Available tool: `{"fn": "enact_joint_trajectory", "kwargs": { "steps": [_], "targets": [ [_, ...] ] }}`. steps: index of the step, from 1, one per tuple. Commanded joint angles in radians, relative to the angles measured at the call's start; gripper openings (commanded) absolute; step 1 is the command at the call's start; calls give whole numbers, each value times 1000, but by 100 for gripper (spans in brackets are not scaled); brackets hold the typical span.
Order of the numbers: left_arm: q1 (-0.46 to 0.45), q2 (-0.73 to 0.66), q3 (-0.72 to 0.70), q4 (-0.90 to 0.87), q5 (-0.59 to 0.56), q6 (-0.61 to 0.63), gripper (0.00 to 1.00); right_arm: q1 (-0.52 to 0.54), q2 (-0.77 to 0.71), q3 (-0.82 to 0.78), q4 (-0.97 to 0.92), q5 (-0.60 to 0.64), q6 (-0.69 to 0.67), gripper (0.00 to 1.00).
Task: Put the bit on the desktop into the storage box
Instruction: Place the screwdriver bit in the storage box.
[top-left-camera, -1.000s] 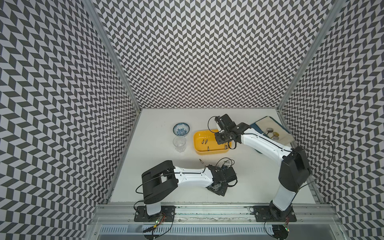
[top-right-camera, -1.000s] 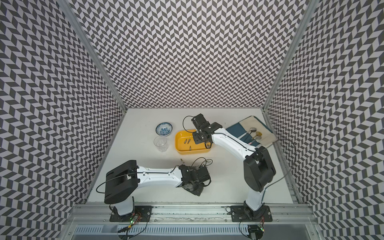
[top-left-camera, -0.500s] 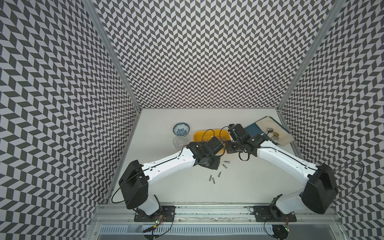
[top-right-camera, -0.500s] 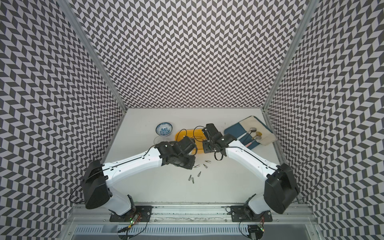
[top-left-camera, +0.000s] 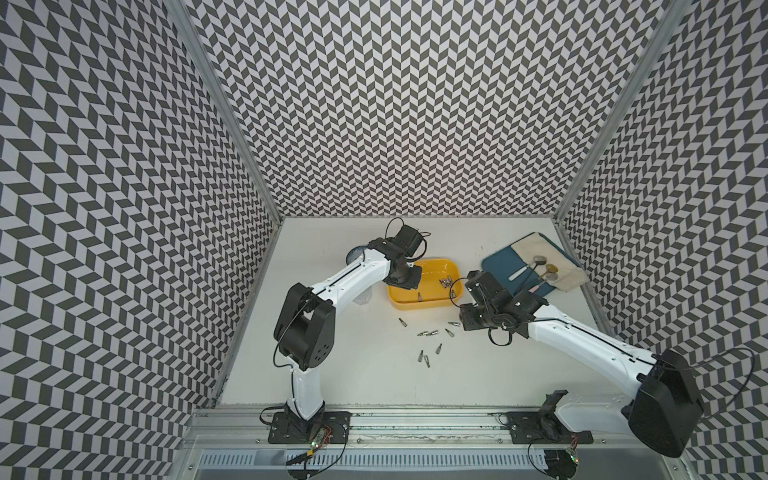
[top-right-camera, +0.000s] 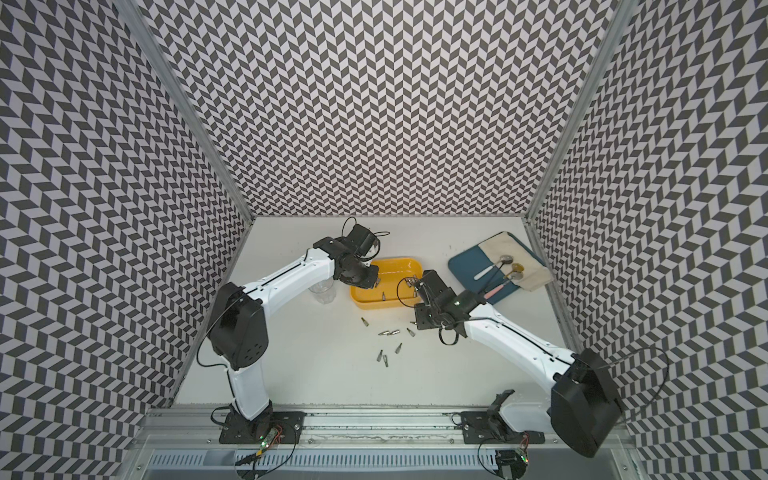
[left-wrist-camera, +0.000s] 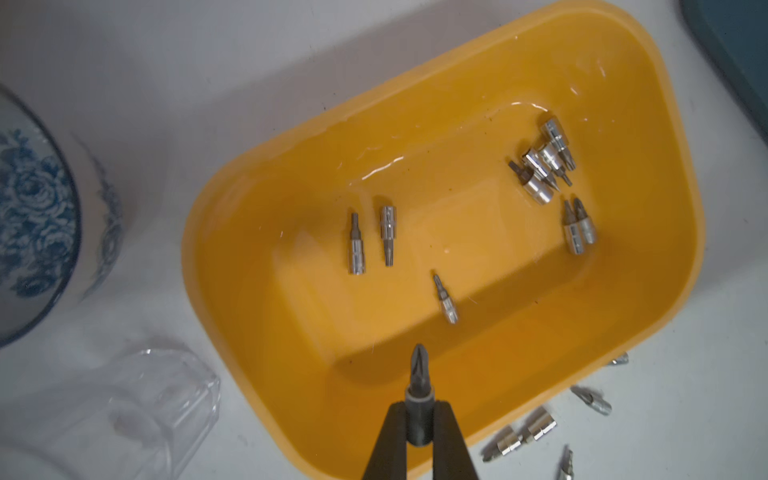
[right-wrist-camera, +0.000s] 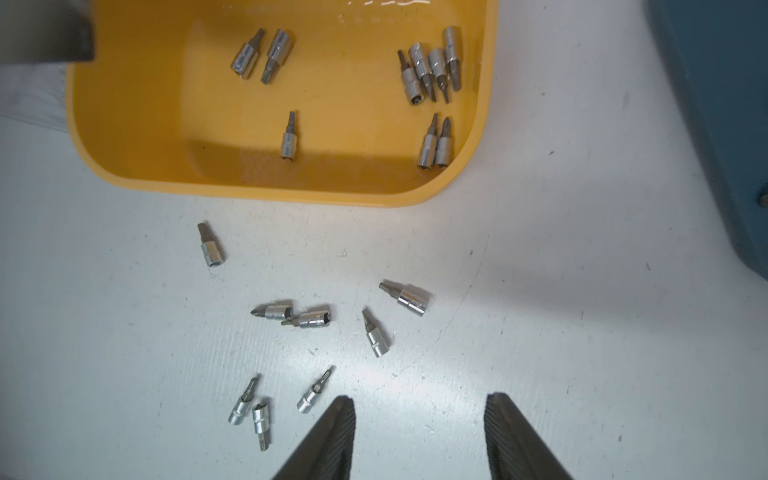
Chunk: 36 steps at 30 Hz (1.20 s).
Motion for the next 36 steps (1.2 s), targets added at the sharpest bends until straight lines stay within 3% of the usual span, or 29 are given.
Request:
{"fn": "enact_joint_trajectory", "kwargs": {
  "steps": [1, 9, 34, 36],
  "targets": [
    [10, 88, 89, 4, 57, 62, 0, 34, -35, -24, 52, -25, 14, 54],
    [13, 246, 257, -16, 92, 78, 0, 112, -22, -88, 81, -30, 43, 53],
    [4, 361, 262, 51, 144, 71, 0, 132, 243, -89, 242, 38, -24, 42],
    [4, 358, 257, 61, 146, 70, 4, 131, 263, -79, 245, 45, -34, 42]
  ]
}}
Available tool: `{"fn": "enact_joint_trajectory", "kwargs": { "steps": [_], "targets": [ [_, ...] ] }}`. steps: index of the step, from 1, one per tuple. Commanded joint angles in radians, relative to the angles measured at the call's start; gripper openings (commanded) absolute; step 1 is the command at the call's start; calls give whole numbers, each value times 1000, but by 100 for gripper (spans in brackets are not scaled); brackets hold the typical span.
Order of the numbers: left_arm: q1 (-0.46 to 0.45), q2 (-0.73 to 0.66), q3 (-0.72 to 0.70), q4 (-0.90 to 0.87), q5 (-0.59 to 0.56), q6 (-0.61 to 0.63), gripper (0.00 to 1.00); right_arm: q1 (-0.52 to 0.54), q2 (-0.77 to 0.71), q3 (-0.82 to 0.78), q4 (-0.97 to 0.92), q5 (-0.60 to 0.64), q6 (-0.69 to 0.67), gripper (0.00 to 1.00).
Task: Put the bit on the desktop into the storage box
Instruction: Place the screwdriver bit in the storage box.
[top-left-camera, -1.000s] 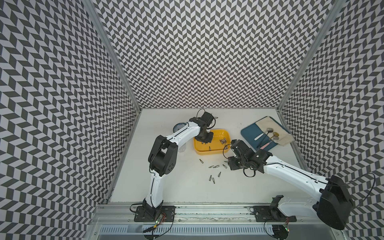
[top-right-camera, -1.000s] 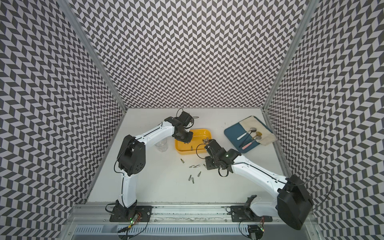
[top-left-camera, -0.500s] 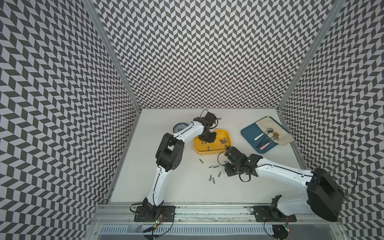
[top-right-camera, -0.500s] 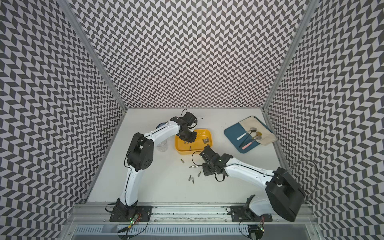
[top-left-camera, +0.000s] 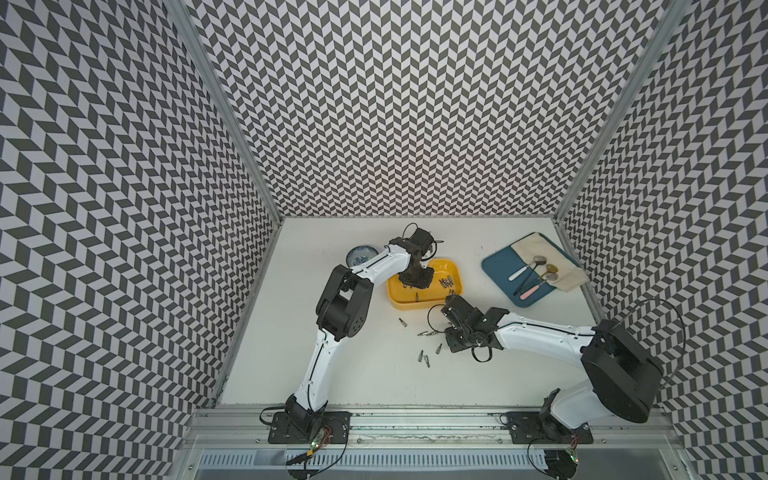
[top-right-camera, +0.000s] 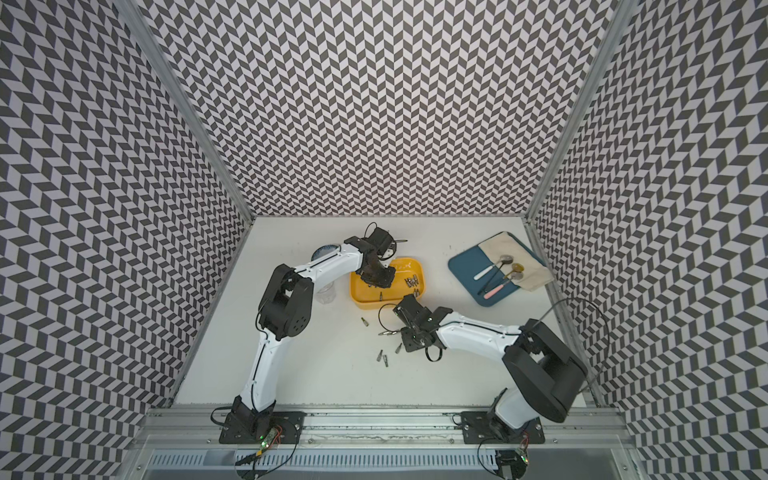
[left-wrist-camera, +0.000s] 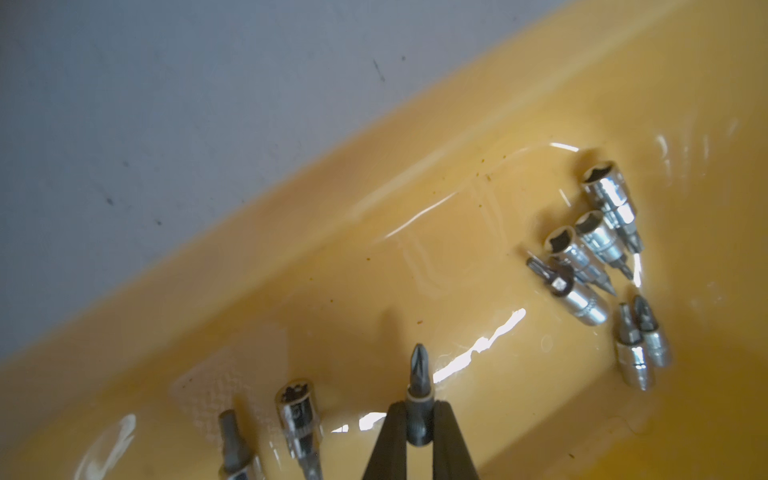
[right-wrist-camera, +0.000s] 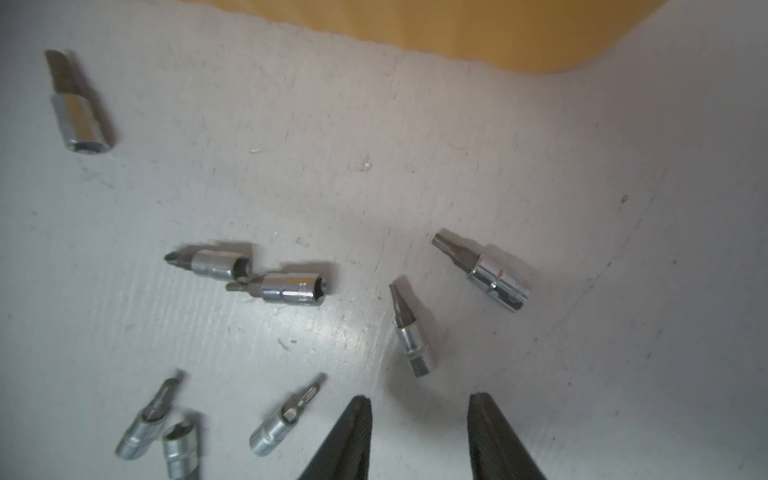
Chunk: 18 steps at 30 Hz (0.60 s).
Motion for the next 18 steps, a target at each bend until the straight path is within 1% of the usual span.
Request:
{"fn": "enact_joint_trajectory", "kwargs": {
  "steps": [1, 2, 7, 10, 15, 18],
  "targets": [
    [-5, 4, 8, 38, 21, 8, 4, 5, 32, 35, 43, 37, -29, 41],
    [-5, 2, 5, 41, 21, 8, 4, 6, 41, 40, 42, 44, -31, 41],
    [-1, -2, 4, 45, 22, 8, 14, -1, 69, 65, 45, 57, -52, 41],
    [2, -3, 4, 48, 26, 13, 22, -7, 85, 74, 47, 50, -64, 40],
    [8, -15, 11, 50, 34, 16, 30, -8, 115, 83, 43, 33, -82, 40],
    [16, -31, 23, 43, 36, 15, 34, -9, 119, 83, 43, 21, -82, 37]
  ]
}}
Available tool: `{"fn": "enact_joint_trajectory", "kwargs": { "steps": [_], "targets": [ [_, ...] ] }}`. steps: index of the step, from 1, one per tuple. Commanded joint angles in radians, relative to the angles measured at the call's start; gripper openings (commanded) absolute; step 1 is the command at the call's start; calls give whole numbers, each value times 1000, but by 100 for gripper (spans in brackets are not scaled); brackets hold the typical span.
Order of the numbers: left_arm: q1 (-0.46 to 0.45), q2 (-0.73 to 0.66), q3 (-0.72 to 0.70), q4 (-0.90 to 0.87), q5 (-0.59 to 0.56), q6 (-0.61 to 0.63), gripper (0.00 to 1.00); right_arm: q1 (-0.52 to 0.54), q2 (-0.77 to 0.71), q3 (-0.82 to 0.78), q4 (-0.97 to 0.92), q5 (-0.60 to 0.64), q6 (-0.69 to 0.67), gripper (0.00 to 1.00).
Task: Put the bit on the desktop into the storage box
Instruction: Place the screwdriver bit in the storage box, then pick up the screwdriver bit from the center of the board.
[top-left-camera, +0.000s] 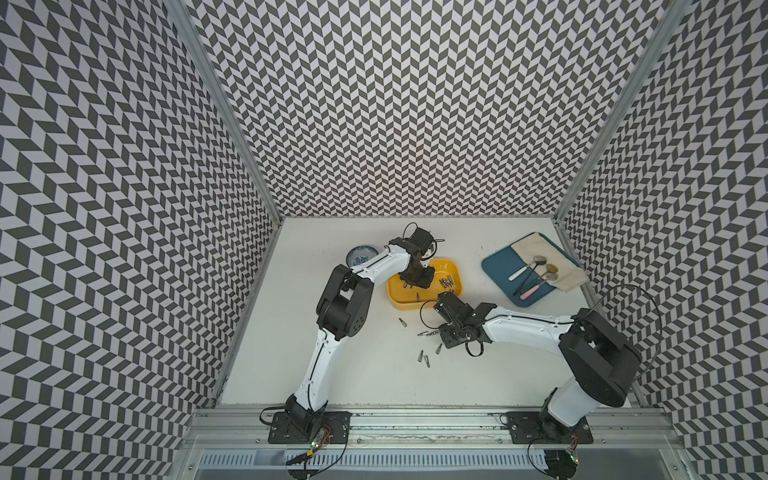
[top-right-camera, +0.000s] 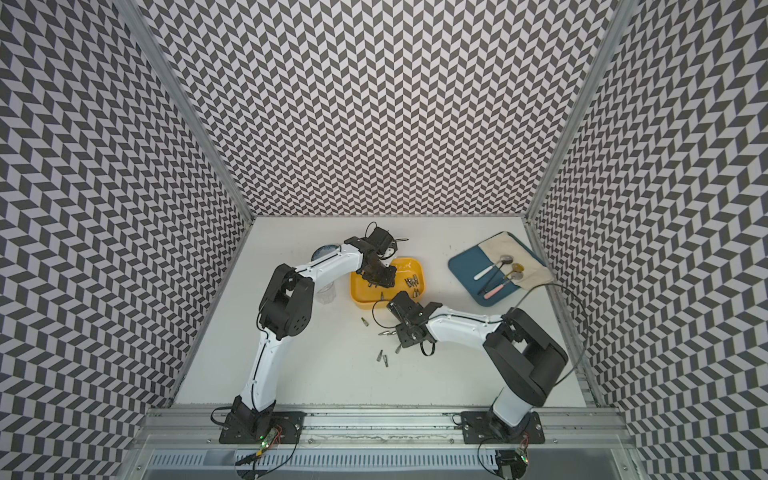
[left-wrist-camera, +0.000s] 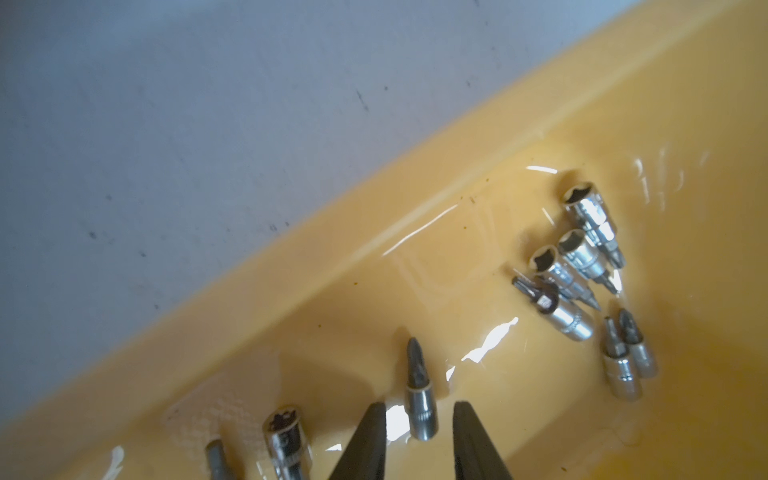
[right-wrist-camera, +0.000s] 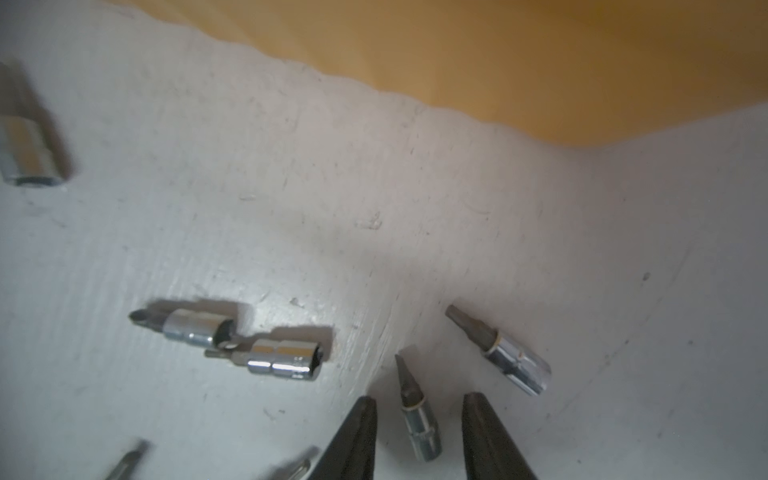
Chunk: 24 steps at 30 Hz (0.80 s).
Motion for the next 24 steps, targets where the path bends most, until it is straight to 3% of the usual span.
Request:
{"fn": "enact_joint_trajectory", "kwargs": {
  "steps": [1, 9, 16, 24],
  "targets": [
    [13, -42, 28, 10, 13, 6, 36, -3, 15, 16, 18, -10, -12, 36],
    [63, -179, 29, 1, 2, 5, 47, -3, 30, 15, 0, -30, -15, 30],
    [141, -349, -14, -22, -7, 9, 50, -2, 27, 18, -31, -55, -7, 18],
    [143, -616, -329, 62, -4, -62, 50, -2, 28, 48, -61, -63, -7, 7]
  ]
}}
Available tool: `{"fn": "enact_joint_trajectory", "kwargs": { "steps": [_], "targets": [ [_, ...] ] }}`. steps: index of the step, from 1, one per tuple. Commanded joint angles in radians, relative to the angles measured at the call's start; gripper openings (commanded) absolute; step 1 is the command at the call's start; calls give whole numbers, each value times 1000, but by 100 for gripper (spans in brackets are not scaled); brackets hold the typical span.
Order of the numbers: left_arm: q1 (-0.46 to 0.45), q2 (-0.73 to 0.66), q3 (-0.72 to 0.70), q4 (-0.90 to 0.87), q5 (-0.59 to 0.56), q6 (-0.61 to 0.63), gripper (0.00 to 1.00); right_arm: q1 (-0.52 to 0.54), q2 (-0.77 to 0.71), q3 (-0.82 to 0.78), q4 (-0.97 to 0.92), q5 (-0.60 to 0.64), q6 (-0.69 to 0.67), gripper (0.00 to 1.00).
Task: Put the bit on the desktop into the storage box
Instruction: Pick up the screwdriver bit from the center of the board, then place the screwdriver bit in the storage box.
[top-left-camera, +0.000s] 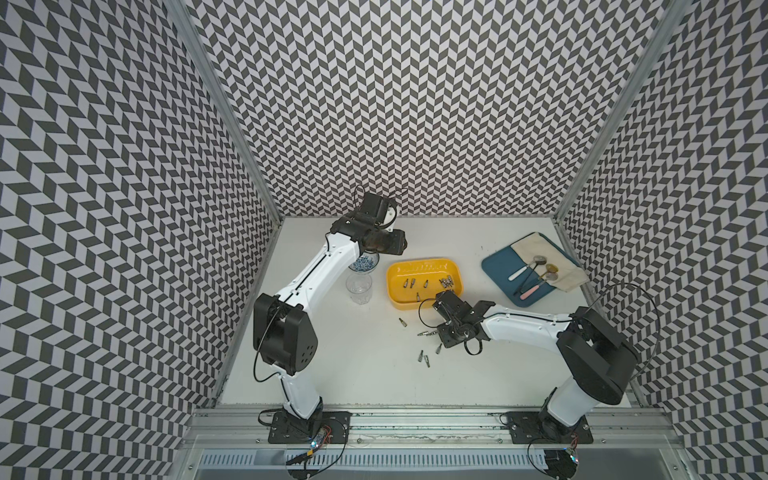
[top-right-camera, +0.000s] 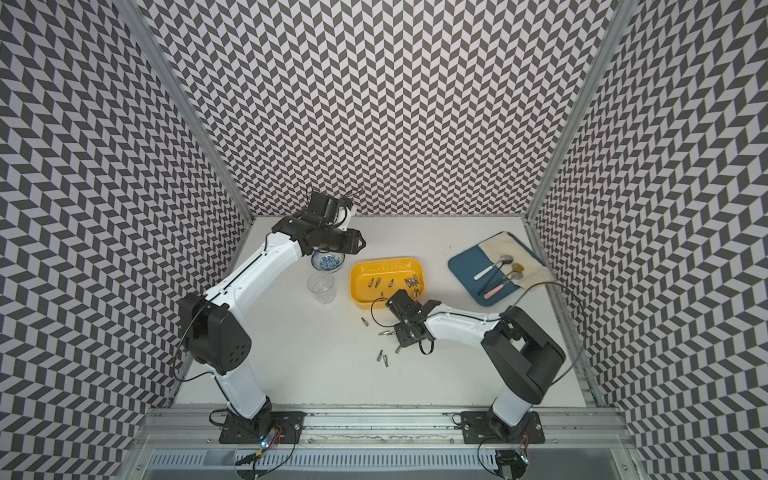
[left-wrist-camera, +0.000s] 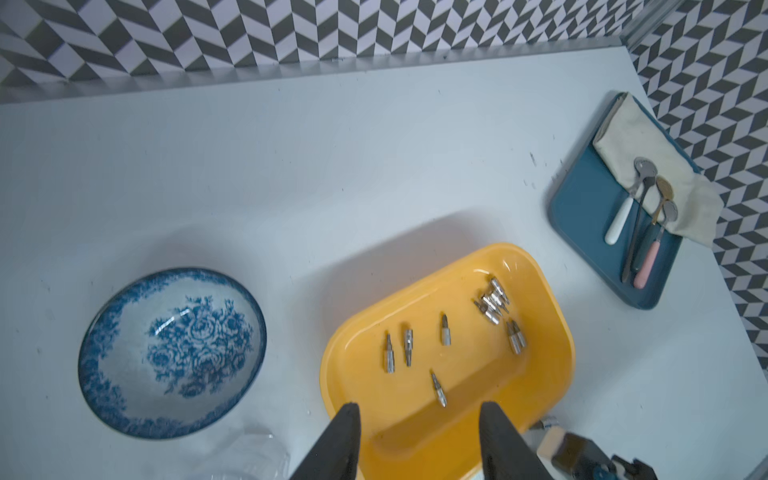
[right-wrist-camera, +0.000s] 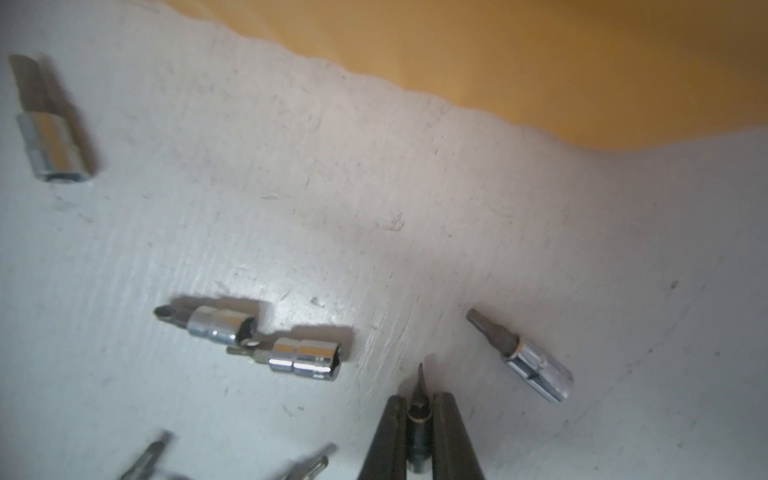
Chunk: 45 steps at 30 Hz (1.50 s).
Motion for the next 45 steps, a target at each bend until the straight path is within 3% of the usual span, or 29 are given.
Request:
{"fn": "enact_joint_trajectory", "kwargs": {
  "steps": [1, 5, 13, 19, 30, 45],
  "targets": [
    [-10, -94, -152, 46, 12, -49, 51, -2, 11, 27, -33, -14, -1, 5],
    [-14, -221, -310, 80, 24, -92, 51, -3, -1, 50, -49, -21, -1, 0],
    [-62, -431, -545, 107, 17, -196, 51, -2, -97, 120, -144, -7, 22, 0],
    [-72, -548, -702, 119, 22, -251, 51, -24, -112, 309, -242, 19, -9, 0],
    [-195, -635, -818, 106, -18, -335, 51, -159, 184, 655, -251, 4, -156, 0],
    [-387, -601, -890, 192, -88, -438, 50, -210, 432, 756, -209, 16, -205, 0]
  ]
}}
